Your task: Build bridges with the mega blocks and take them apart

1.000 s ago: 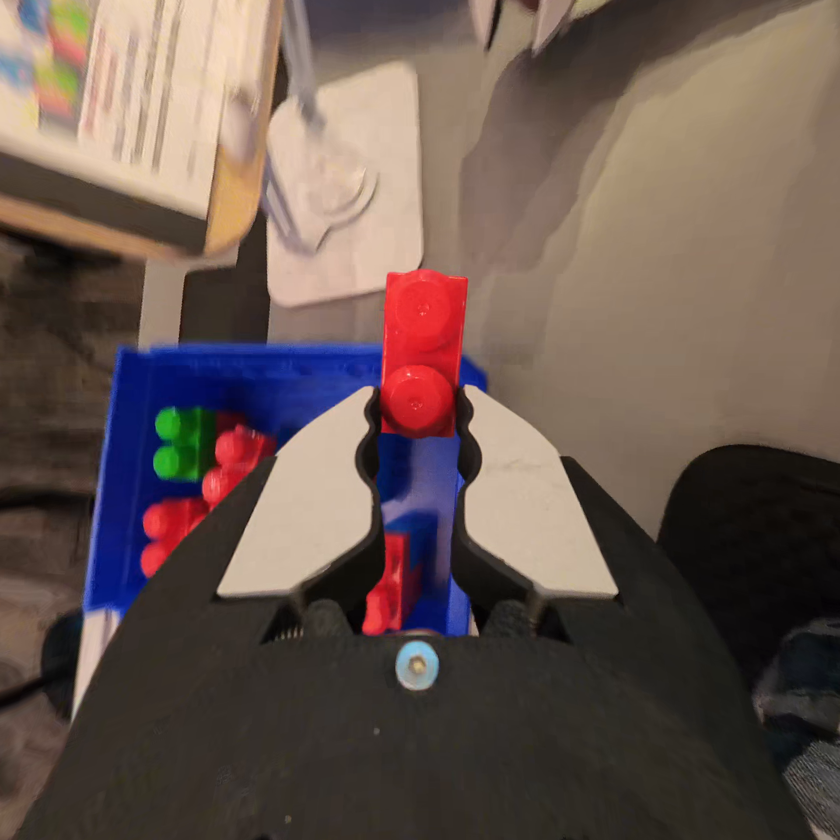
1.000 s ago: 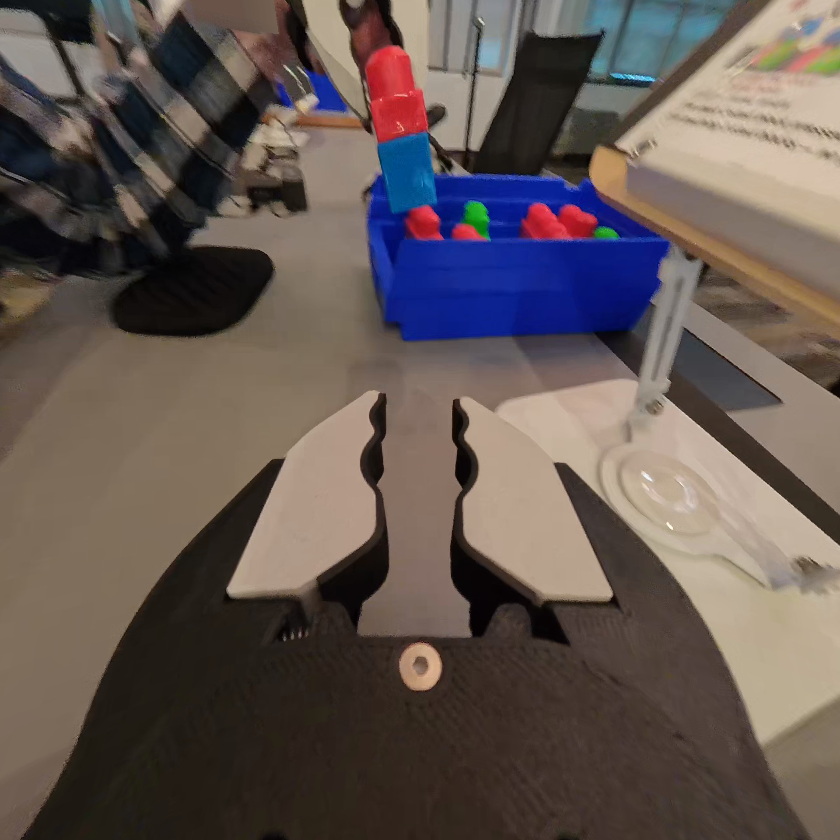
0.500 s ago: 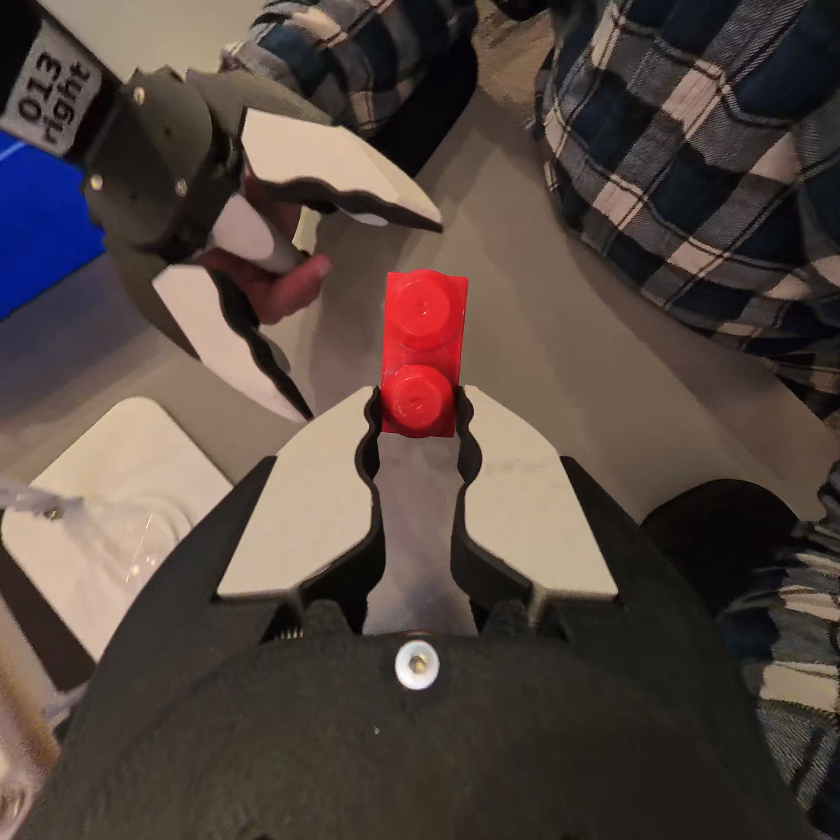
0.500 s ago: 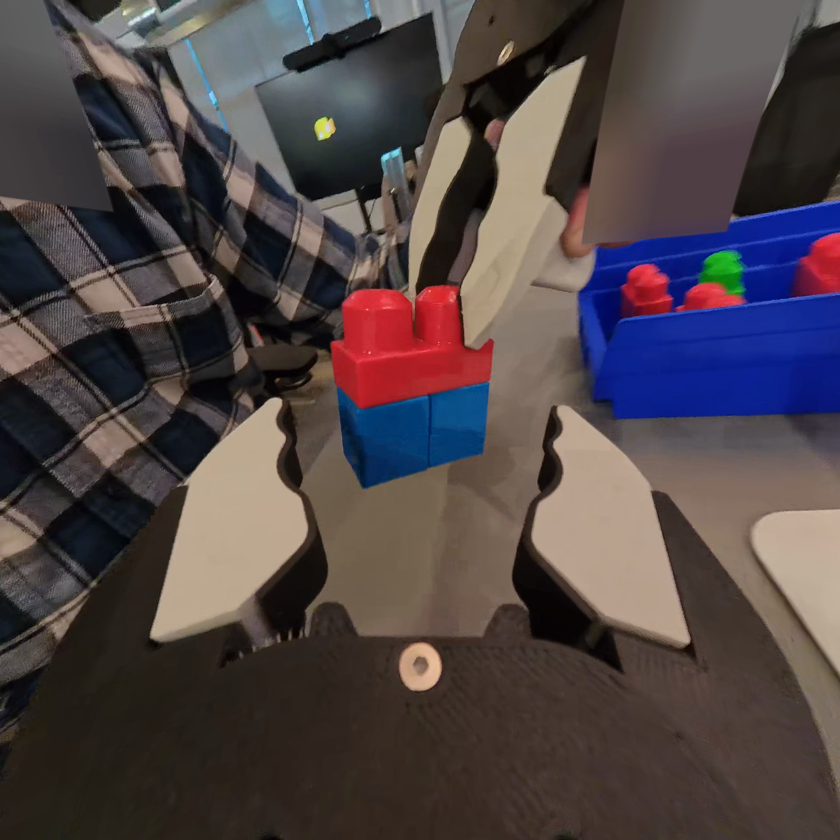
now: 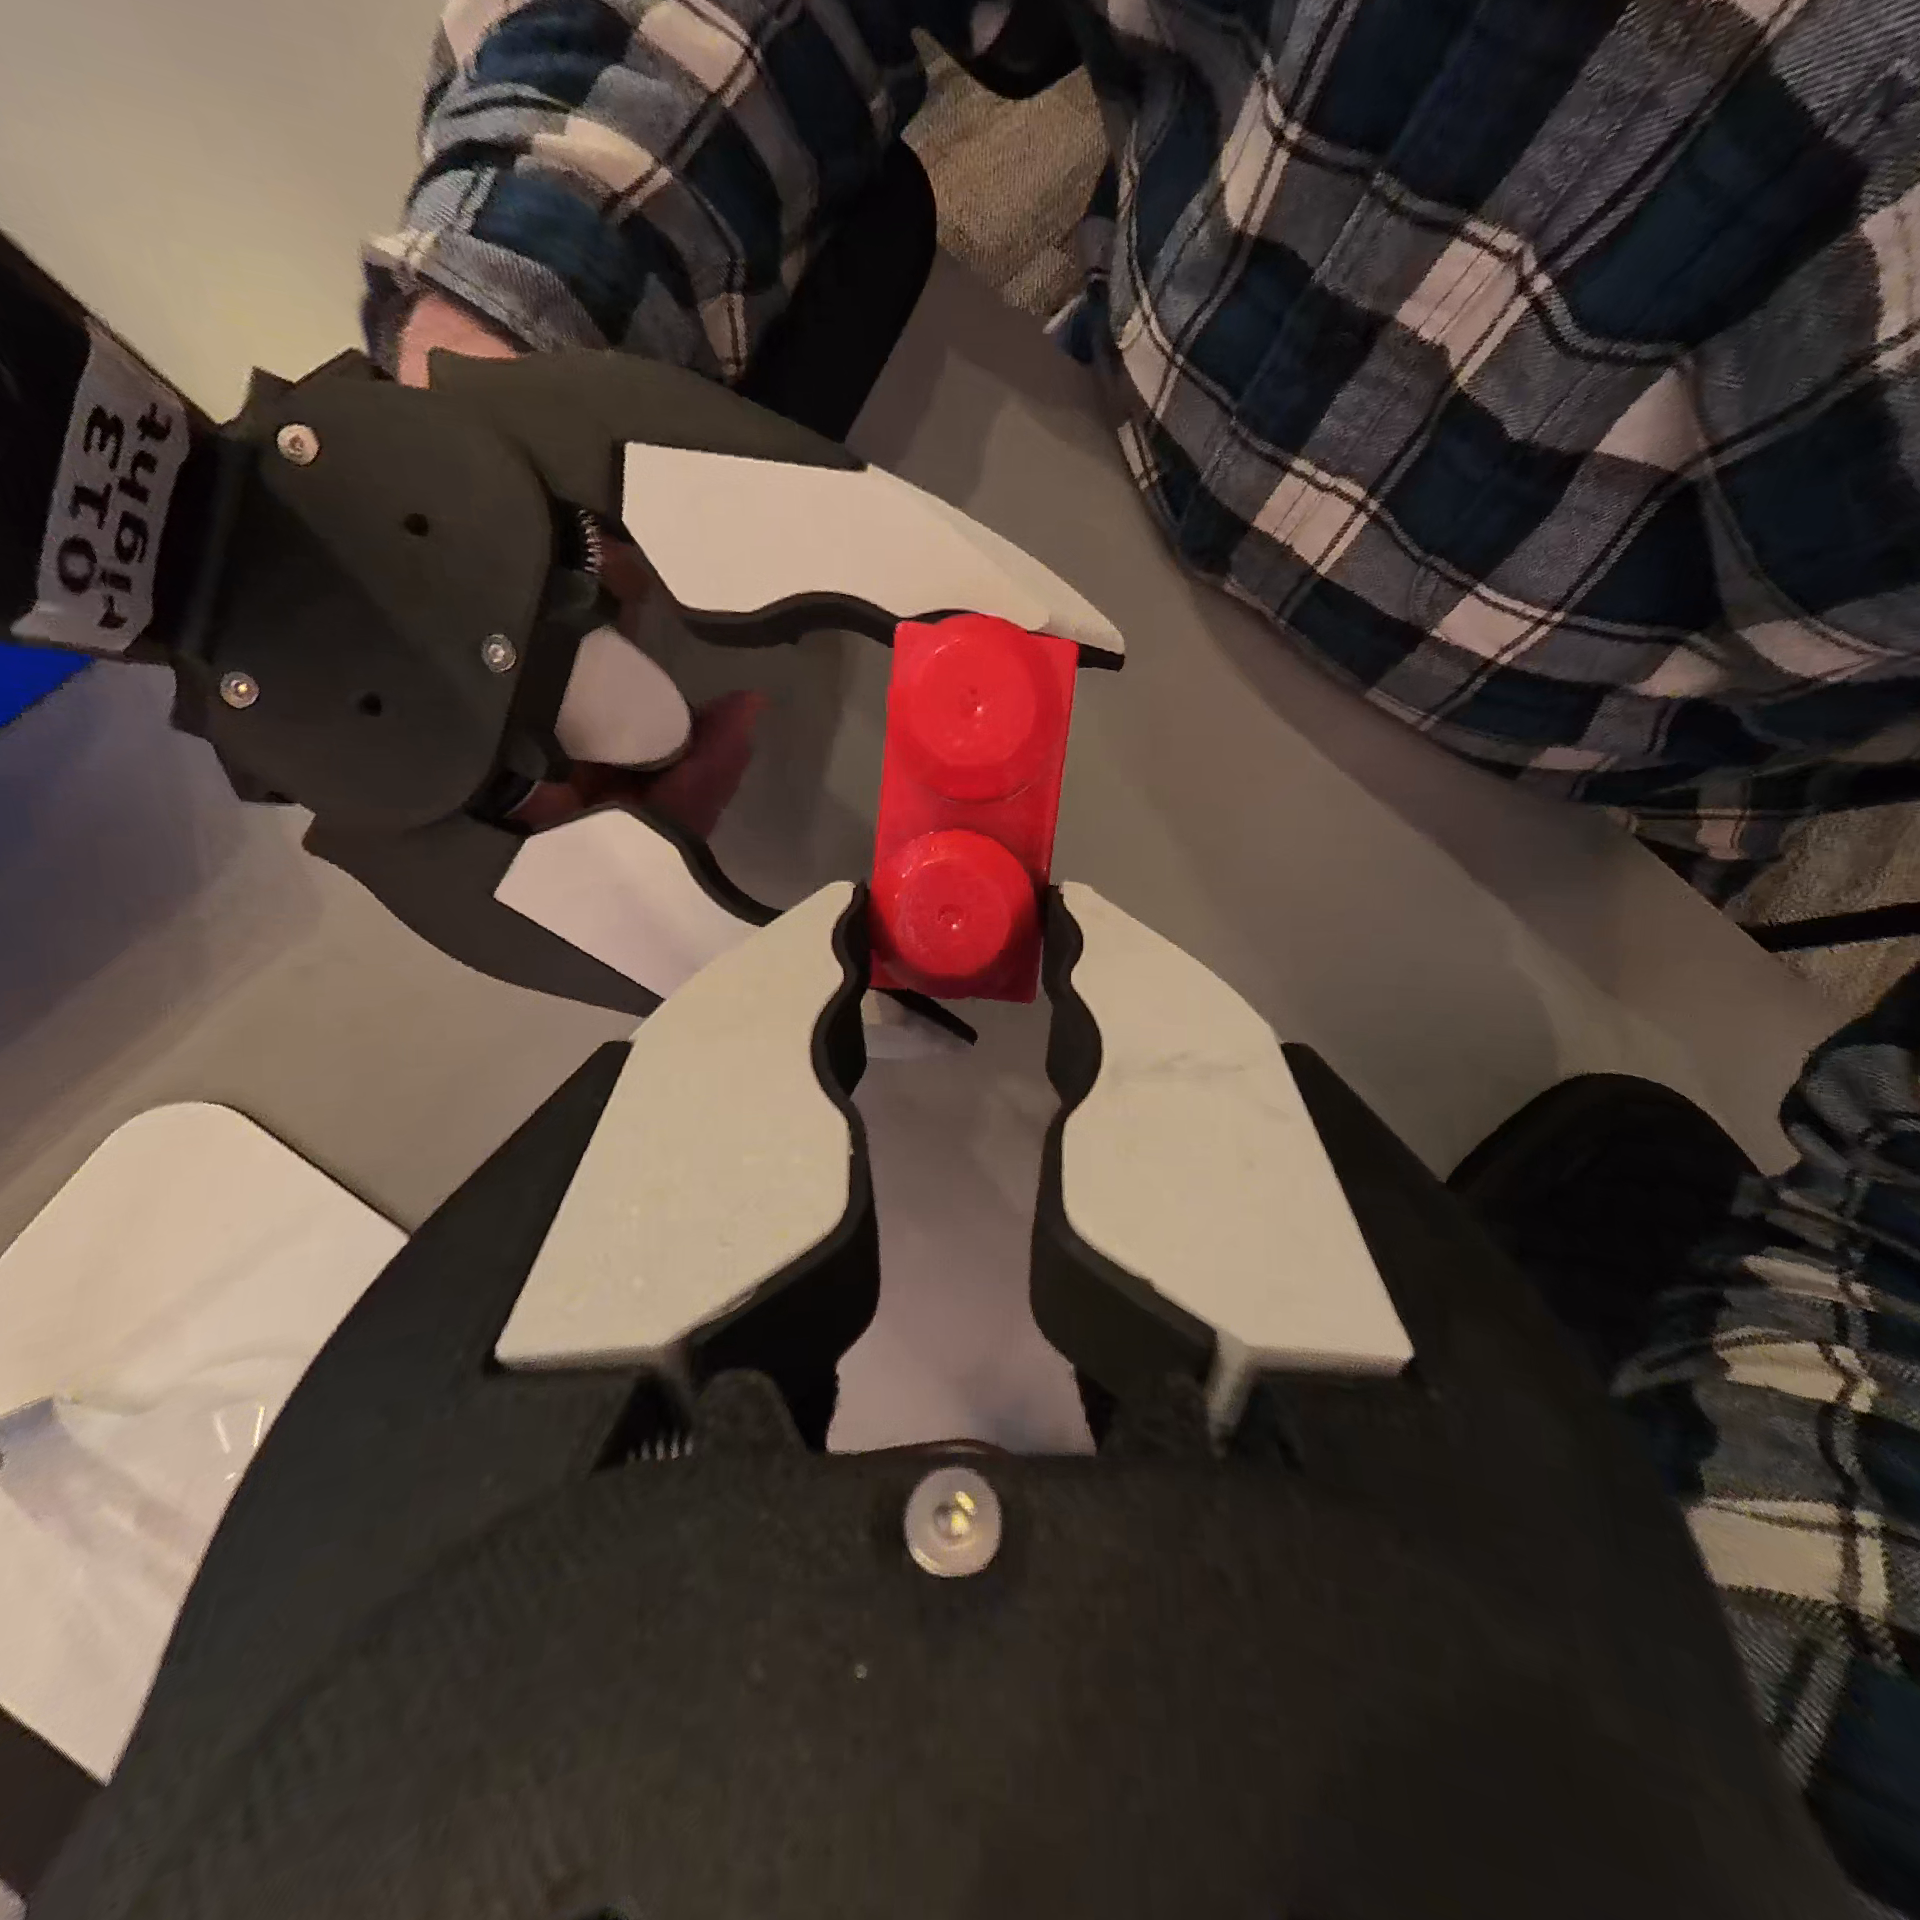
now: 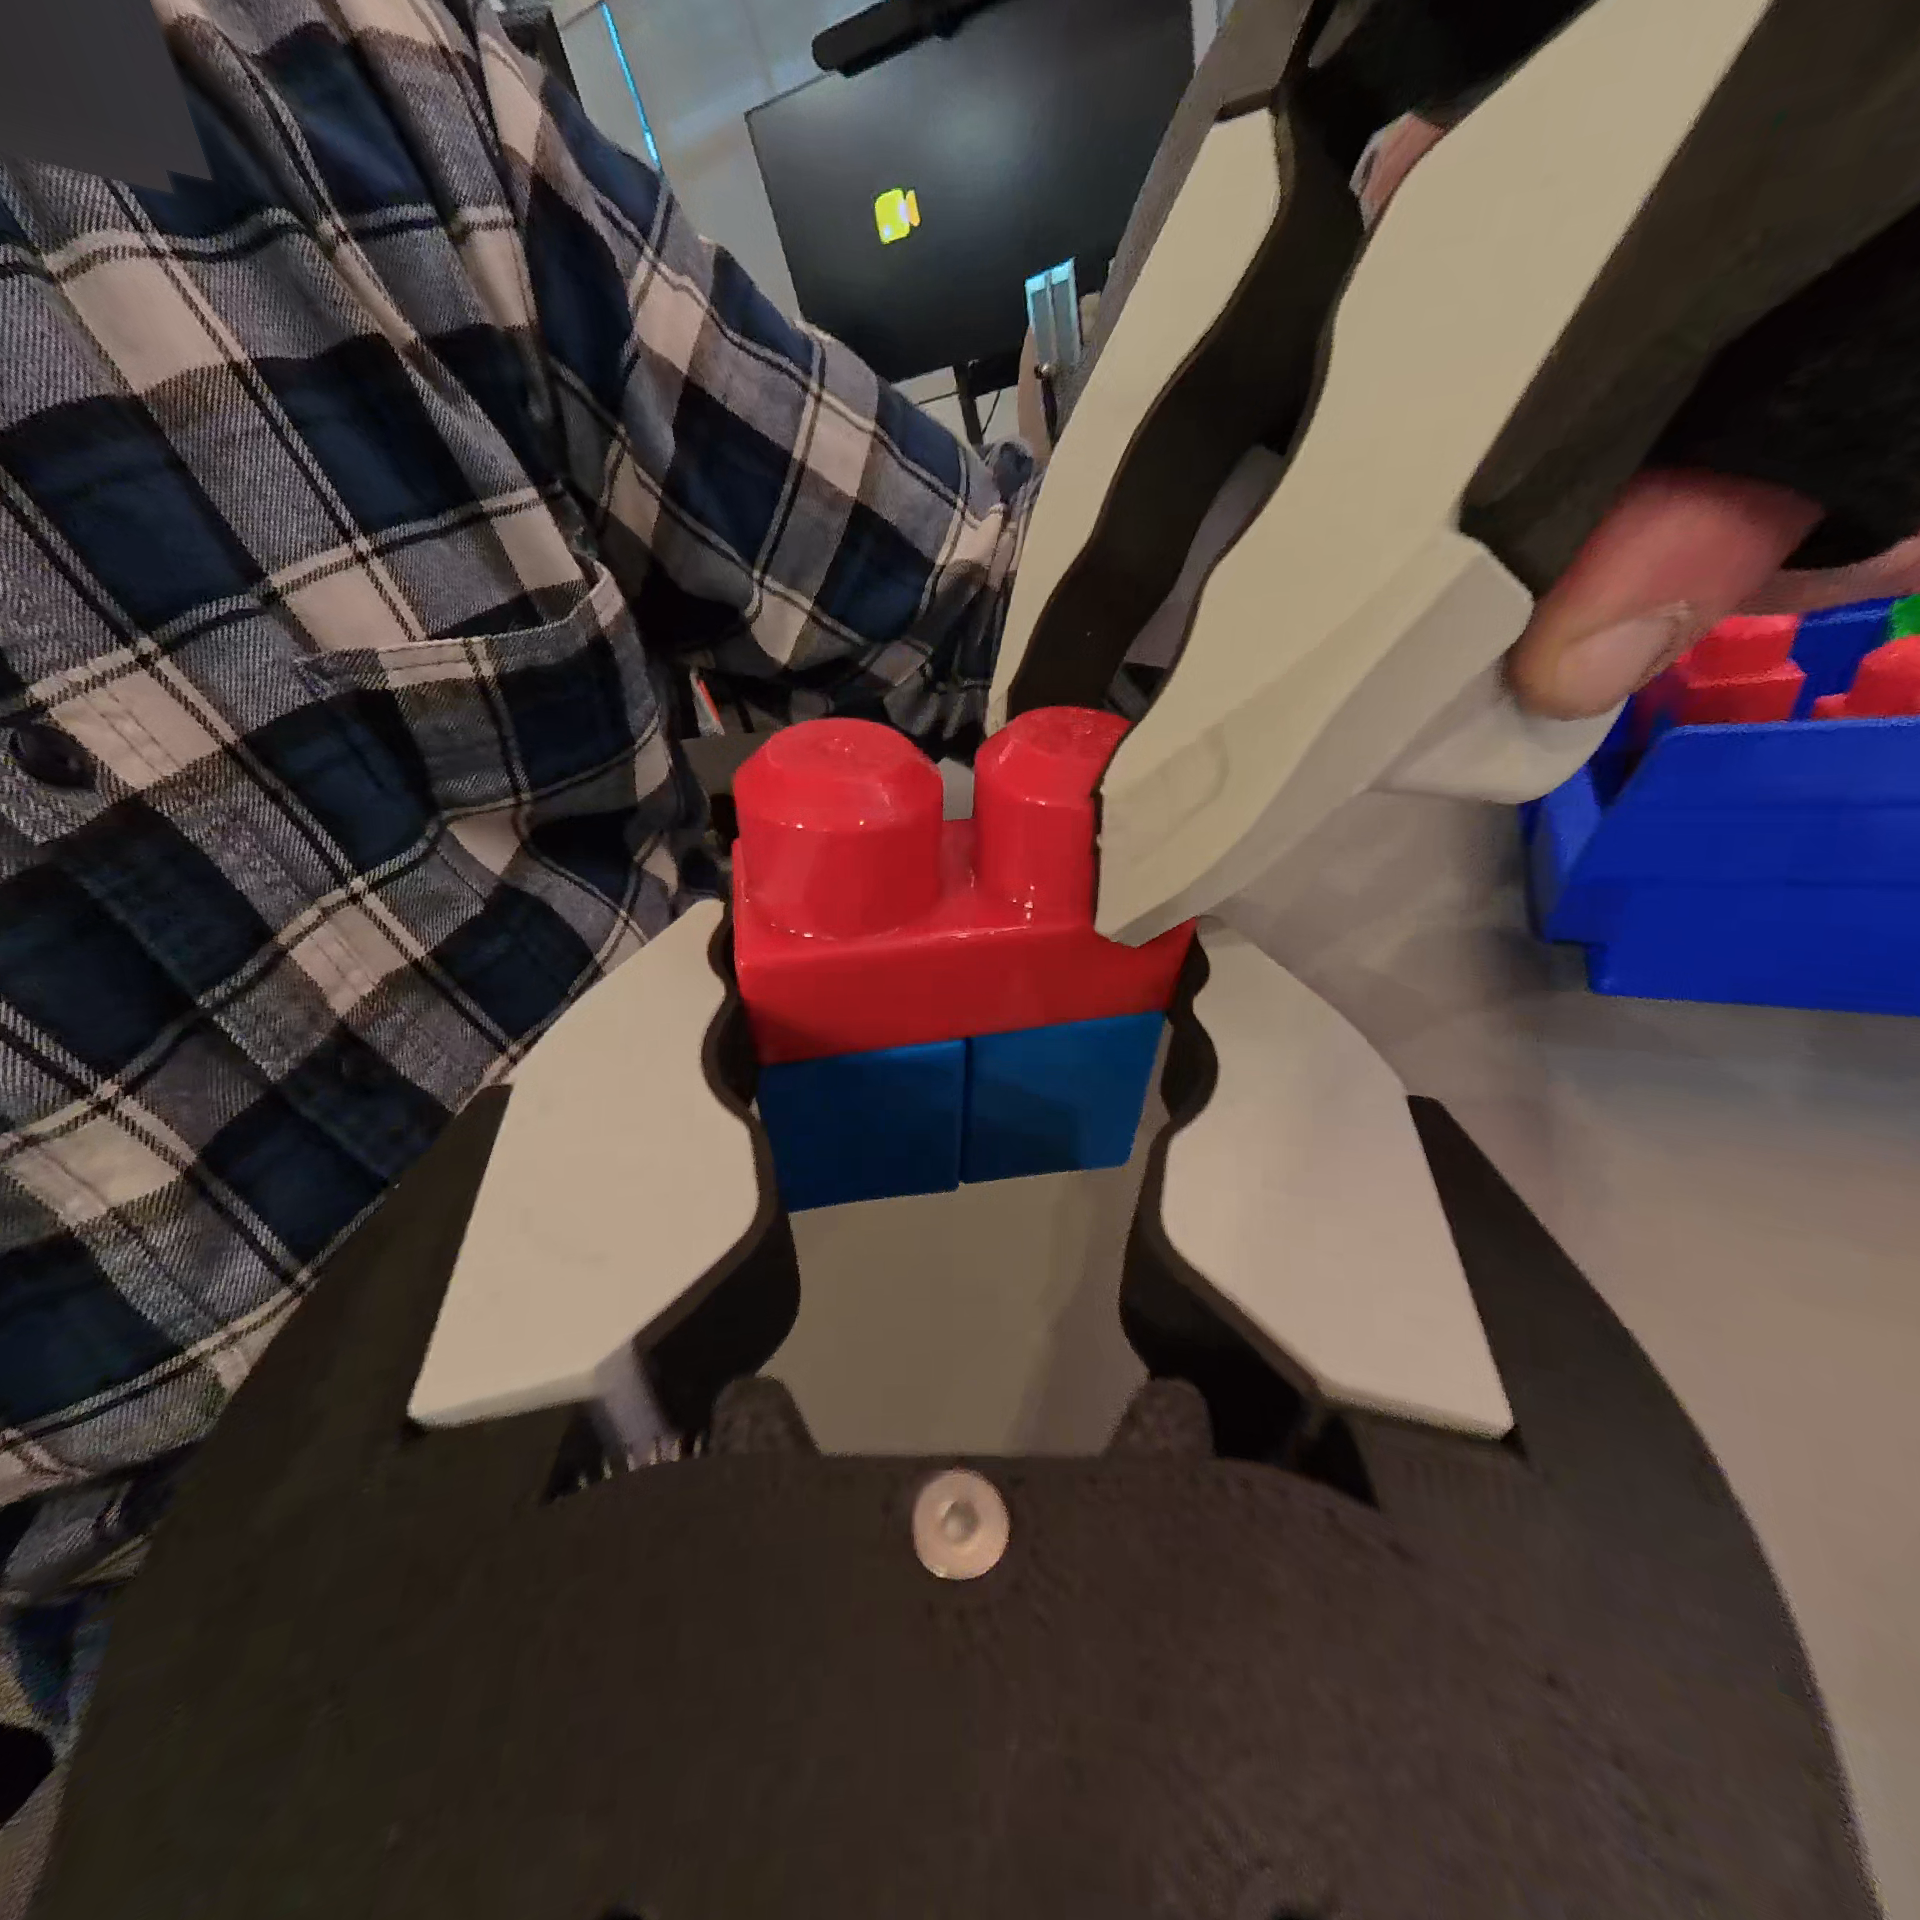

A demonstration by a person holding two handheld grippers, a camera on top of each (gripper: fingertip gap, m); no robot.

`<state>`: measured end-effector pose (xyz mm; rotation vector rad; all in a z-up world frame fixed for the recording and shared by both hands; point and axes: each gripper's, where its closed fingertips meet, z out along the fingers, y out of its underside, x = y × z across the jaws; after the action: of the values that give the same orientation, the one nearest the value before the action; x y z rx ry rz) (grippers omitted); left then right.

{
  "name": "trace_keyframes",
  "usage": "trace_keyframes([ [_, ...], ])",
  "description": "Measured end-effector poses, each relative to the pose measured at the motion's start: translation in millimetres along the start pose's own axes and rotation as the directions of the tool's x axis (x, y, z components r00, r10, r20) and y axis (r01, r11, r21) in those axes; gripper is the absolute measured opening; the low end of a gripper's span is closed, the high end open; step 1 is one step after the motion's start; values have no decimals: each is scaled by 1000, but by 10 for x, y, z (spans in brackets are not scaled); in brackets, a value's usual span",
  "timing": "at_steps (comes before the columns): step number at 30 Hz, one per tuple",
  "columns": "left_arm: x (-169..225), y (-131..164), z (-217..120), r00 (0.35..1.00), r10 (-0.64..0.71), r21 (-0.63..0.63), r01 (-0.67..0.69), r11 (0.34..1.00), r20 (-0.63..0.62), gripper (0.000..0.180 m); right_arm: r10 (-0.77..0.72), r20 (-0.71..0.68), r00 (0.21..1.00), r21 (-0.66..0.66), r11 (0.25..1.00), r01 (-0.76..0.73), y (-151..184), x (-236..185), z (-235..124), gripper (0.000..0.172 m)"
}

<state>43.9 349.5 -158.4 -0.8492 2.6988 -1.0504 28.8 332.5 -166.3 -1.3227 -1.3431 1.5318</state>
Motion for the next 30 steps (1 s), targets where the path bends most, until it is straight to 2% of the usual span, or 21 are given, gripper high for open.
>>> trace_keyframes([
  [1,-17,-13,-26,1000,-2,12,2,1000,12,31,-2,-2,1000,15,1000,2,-30,2,-17,79],
  [5,-104,-89,-101,997,-6,63,2,998,76,33,16,2,1000,101,995,-16,-158,17,-108,79],
  [13,-361,-210,-203,958,-45,186,-9,982,285,61,44,-45,998,288,957,-29,-411,127,-366,79],
  [17,-589,-310,-396,876,-155,354,-19,935,457,76,18,-176,984,385,921,52,-523,272,-560,78],
  [20,-721,-247,-467,784,-285,444,13,896,551,97,-18,-307,952,465,869,167,-663,349,-801,79],
  [22,-801,-232,-474,729,-386,535,32,844,565,97,-35,-386,922,472,851,231,-712,389,-923,79],
  [24,-853,-185,-359,705,-434,555,68,829,561,100,-49,-435,899,482,831,278,-747,403,-998,79],
  [28,-999,-205,-297,642,-524,644,60,763,560,98,-74,-463,883,484,813,322,-755,402,-990,78],
  [29,-1015,-215,-291,644,-540,670,58,740,542,95,-75,-471,879,488,808,331,-758,406,-989,78],
  [30,-988,-246,-244,676,-526,676,55,735,517,81,-77,-484,872,492,800,344,-765,409,-999,79],
])
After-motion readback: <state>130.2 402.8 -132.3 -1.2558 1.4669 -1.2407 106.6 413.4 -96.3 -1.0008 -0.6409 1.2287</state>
